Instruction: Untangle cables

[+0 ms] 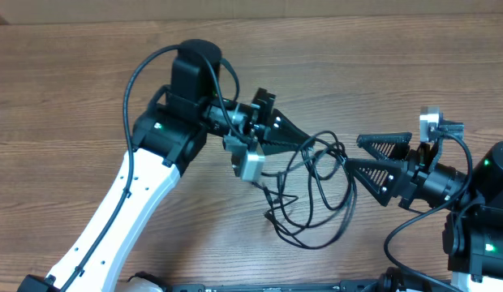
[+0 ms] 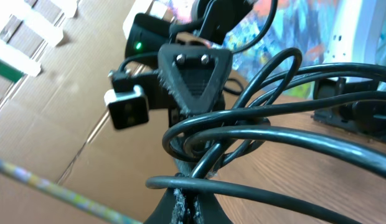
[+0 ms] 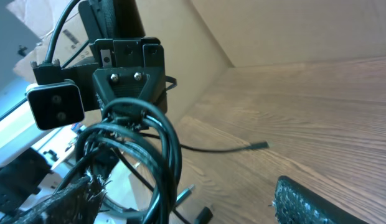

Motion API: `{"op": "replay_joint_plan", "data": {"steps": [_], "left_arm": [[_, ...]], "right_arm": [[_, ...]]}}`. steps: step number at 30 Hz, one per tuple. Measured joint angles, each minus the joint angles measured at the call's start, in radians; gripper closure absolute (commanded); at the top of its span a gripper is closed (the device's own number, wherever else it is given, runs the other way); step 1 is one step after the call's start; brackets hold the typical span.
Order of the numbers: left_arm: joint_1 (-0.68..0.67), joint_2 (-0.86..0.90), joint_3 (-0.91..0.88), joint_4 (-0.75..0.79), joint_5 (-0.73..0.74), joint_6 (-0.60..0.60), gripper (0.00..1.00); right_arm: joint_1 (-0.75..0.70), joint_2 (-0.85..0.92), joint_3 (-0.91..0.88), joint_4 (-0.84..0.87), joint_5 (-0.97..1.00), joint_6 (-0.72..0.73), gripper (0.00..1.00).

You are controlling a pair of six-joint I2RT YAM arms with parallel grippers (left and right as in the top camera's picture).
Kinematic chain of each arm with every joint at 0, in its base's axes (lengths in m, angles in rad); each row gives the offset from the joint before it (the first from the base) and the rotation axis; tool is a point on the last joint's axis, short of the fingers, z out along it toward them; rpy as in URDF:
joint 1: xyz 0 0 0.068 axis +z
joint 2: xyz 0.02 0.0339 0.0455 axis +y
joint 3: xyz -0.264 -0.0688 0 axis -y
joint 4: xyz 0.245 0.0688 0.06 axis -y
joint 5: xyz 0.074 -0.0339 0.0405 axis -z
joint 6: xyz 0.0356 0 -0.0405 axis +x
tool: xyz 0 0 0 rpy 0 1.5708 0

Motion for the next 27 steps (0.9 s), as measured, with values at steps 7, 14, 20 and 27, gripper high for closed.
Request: {"op": "replay_joint_plan", "data": {"steps": [7,14,20,27], "left_arm": [[-0.029,0.0,0.0,0.048,0.001,0.0,0.96],[-0.034,0.0,0.0,0.063,-0.006,0.0,0.96],[-0.06,0.0,0.0,0.084,-0.013,0.0,0.96],[-0.074,0.0,0.0,0.117,-0.026,0.0,0.96]], "right_arm": [[0.0,0.0,0.0,0.0,-0.051,0.0,0.21],[0.0,0.0,0.0,0.019,-0.126,-0.002,0.34],[0.0,0.0,0.0,0.031,-0.179,0.0,0.57],[-0.001,0.002,0.0,0.029,-0.192,-0.001,0.96]]}}
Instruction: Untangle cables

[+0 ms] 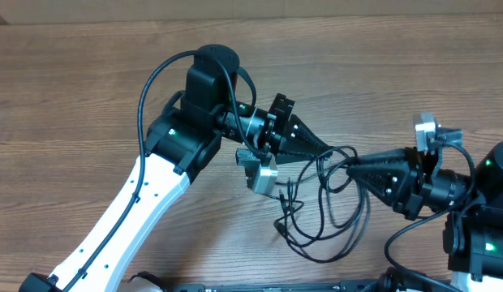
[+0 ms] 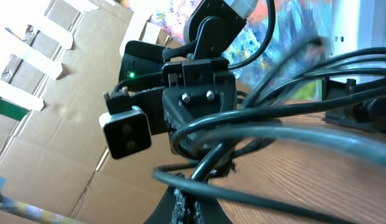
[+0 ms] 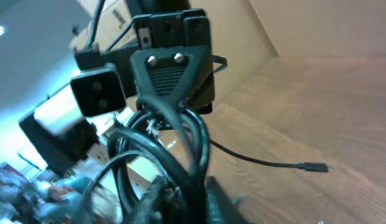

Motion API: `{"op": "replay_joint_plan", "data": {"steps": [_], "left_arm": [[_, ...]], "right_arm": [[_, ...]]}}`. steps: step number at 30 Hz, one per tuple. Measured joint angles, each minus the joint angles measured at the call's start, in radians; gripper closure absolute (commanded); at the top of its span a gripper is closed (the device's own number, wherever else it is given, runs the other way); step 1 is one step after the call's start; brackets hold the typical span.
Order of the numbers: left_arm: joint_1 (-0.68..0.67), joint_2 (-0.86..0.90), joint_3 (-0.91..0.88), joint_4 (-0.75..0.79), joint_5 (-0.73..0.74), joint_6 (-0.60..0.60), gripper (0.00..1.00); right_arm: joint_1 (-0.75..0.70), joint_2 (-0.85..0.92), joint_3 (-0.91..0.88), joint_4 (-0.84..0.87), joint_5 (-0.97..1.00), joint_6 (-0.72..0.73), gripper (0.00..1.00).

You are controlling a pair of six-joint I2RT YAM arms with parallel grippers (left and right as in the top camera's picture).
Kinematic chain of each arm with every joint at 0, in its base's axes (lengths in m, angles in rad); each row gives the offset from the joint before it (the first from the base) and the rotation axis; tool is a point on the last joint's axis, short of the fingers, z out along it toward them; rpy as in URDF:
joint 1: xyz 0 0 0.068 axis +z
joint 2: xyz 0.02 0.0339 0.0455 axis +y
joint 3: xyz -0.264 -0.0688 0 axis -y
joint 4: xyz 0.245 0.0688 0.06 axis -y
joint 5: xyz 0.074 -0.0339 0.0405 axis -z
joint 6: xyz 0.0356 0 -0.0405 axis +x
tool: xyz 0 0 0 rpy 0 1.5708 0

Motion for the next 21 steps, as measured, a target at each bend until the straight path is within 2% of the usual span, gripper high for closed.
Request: {"op": "replay_joint_plan", "data": {"steps": [2,4,6,7,8,9,15,21], "left_arm": [[0.0,0.0,0.0,0.002,-0.009,0.0,0.96],[0.0,0.0,0.0,0.005,-0.023,-0.004,0.86],[0.0,0.0,0.0,0.011,-0.041,-0.018,0.55],[0.0,0.0,0.0,0.015,-0.054,-0.026,0.5],[0.0,0.0,0.0,0.016,-0.071,-0.04,0.32],[0.0,0.0,0.0,0.018,-0.083,-0.057,0.0],[0.0,0.0,0.0,0.023,-0.196,-0.216,0.0],[0.019,0.0,0.0,0.023,-0.344,-0.507,0.0]], "right_arm": [[0.0,0.002,0.0,0.0,0.001,0.0,0.96],[0.0,0.002,0.0,0.0,0.003,0.0,0.96],[0.0,0.002,0.0,0.001,0.002,0.0,0.96],[0.0,0.002,0.0,0.003,-0.002,0.0,0.96],[0.0,0.002,0.0,0.001,-0.003,0.0,0.96],[0.0,0.002,0.0,0.002,-0.003,-0.001,0.96],[0.0,0.002,0.0,0.002,0.001,-0.001,0.96],[0.0,0.002,0.0,0.001,0.039,-0.001,0.96]]}}
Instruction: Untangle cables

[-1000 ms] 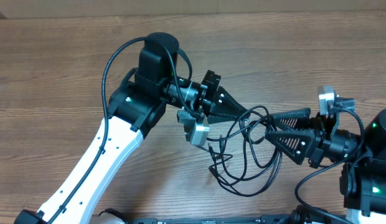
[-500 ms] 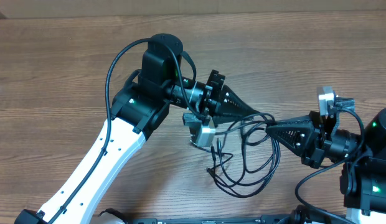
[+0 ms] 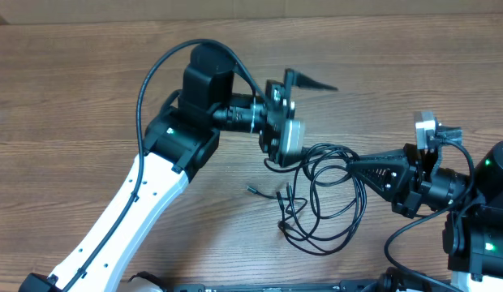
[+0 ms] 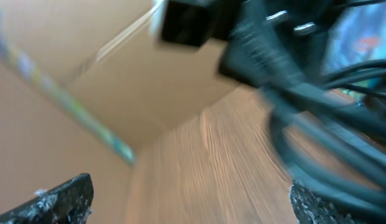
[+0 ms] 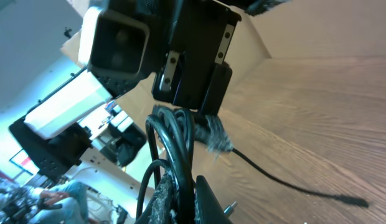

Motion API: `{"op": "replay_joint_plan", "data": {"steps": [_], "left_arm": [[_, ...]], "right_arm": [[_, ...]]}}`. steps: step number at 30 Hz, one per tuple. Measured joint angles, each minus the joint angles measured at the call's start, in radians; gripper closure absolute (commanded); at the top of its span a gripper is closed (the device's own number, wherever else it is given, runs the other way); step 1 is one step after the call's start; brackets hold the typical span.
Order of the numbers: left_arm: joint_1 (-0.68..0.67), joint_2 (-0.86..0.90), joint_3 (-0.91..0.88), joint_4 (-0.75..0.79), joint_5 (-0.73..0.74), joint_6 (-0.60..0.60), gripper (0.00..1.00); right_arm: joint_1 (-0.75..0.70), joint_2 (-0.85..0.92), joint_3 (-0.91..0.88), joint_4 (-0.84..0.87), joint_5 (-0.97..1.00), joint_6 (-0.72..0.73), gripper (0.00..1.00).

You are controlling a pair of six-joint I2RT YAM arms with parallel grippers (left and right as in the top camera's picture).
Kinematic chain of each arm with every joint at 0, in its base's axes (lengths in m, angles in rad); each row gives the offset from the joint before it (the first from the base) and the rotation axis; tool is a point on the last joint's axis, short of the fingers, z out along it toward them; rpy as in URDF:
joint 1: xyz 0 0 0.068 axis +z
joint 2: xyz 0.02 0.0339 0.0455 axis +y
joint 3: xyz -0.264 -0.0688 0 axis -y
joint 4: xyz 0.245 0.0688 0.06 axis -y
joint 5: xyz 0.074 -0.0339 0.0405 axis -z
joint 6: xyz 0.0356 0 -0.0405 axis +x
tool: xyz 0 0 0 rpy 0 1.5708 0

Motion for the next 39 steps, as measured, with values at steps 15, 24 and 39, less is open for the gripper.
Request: {"op": "replay_joint_plan", "data": {"steps": [15,24,39], "left_arm": [[0.127,-0.007,0.0,-0.098,-0.198,-0.716,0.0],[0.129,-0.09,0.001,-0.329,-0.157,-0.859,0.0],[-0.04,-0.097,0.001,-0.446,-0.051,-0.644,0.0]], "right_arm": [[0.0,0.0,0.0,-0.137,0.2,-0.113,0.96],[0.0,0.0,0.0,-0.18,0.264,-0.278,0.96],[0.0,0.0,0.0,-0.236,0.142,-0.409,0.96]]}}
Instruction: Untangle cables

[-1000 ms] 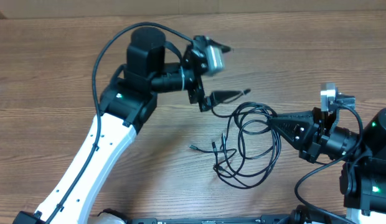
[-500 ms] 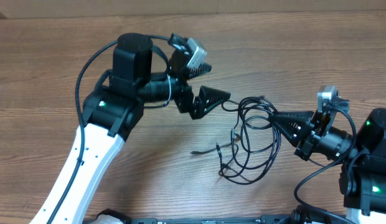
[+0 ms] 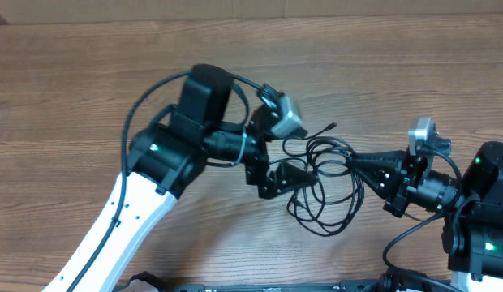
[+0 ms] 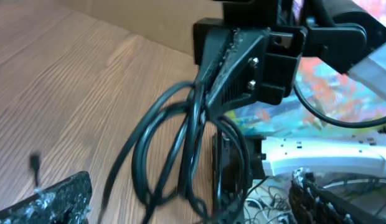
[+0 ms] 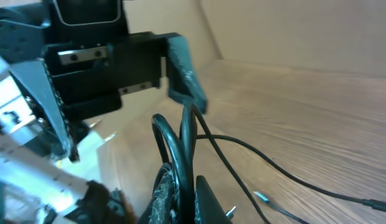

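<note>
A tangle of thin black cables (image 3: 324,191) lies in loops on the wooden table between the two arms. My right gripper (image 3: 357,167) is shut on a bundle of those cables at the tangle's right side; in the right wrist view the strands (image 5: 180,149) rise from between its pinched fingers (image 5: 183,194). My left gripper (image 3: 300,148) stands wide open at the tangle's left side. Its two fingertips sit at the bottom corners of the left wrist view, with cable loops (image 4: 187,143) hanging between them, untouched. One loose cable end (image 3: 328,127) points up and right.
The wooden table (image 3: 73,97) spreads all round the tangle. My left arm's white link (image 3: 122,219) crosses the lower left. The right arm's base (image 3: 479,235) stands at the lower right corner. A cardboard wall runs along the far edge.
My left gripper, then open and raised above the tangle, has turned and come down, still open, to the tangle's left side. The right gripper stays shut on the bundle. The loops have shifted slightly.
At first my left gripper was shut on the cable bundle and the right stood open at its right side. Then both were shut on the bundle. After that the left had let go and stood open above it, and now it is open beside the loops.
</note>
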Motion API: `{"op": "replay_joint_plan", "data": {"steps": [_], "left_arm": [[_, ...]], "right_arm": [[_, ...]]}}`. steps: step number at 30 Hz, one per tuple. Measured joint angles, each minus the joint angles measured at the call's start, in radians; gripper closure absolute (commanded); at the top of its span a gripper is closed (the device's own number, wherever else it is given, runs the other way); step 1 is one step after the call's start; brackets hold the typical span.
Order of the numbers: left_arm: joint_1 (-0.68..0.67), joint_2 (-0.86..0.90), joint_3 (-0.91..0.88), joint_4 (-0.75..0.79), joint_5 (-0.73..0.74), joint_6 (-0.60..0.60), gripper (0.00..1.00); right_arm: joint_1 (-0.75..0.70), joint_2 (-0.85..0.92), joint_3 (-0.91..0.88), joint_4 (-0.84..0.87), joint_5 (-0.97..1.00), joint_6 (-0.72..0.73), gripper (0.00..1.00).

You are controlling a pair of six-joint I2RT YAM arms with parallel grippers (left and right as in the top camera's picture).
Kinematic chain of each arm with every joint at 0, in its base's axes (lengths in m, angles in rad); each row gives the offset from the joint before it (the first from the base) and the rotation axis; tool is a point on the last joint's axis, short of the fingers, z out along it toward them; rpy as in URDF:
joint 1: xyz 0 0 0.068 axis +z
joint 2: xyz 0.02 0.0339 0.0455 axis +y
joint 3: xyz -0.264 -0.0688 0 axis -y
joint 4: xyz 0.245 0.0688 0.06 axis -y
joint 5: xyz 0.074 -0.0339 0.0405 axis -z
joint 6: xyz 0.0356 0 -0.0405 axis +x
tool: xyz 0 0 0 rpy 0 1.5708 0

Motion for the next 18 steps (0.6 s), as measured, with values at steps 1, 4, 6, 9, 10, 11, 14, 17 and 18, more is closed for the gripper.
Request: {"op": "replay_joint_plan", "data": {"steps": [1,4,6,9,10,11,14,17,18], "left_arm": [[-0.01,0.0,0.0,0.008,-0.001,0.005,0.0],[-0.023,0.0,0.0,0.014,-0.009,0.017,0.0],[-0.024,0.0,0.0,0.015,-0.012,0.021,0.0],[-0.024,0.0,0.0,0.015,-0.016,0.023,0.0],[-0.024,0.0,0.0,0.014,-0.016,0.023,0.0],[-0.024,0.0,0.0,0.014,-0.016,0.023,0.0],[-0.024,0.0,0.0,0.014,-0.016,0.024,0.0],[-0.024,0.0,0.0,0.014,-0.015,0.024,0.0],[-0.024,0.0,0.0,0.014,-0.015,0.024,0.0]], "right_arm": [[0.0,0.0,0.0,-0.004,-0.014,-0.007,0.96],[0.0,0.0,0.0,-0.011,-0.043,-0.02,0.96],[0.0,0.0,0.0,-0.015,-0.054,-0.027,0.96],[0.0,0.0,0.0,-0.022,-0.082,-0.039,0.96],[0.0,0.0,0.0,-0.022,-0.09,-0.042,0.96],[0.0,0.0,0.0,-0.022,-0.103,-0.047,0.96],[0.006,0.0,0.0,-0.022,-0.126,-0.055,0.96],[0.036,0.0,0.0,-0.022,-0.14,-0.06,0.96],[0.039,0.0,0.0,-0.022,-0.141,-0.06,0.96]]}}
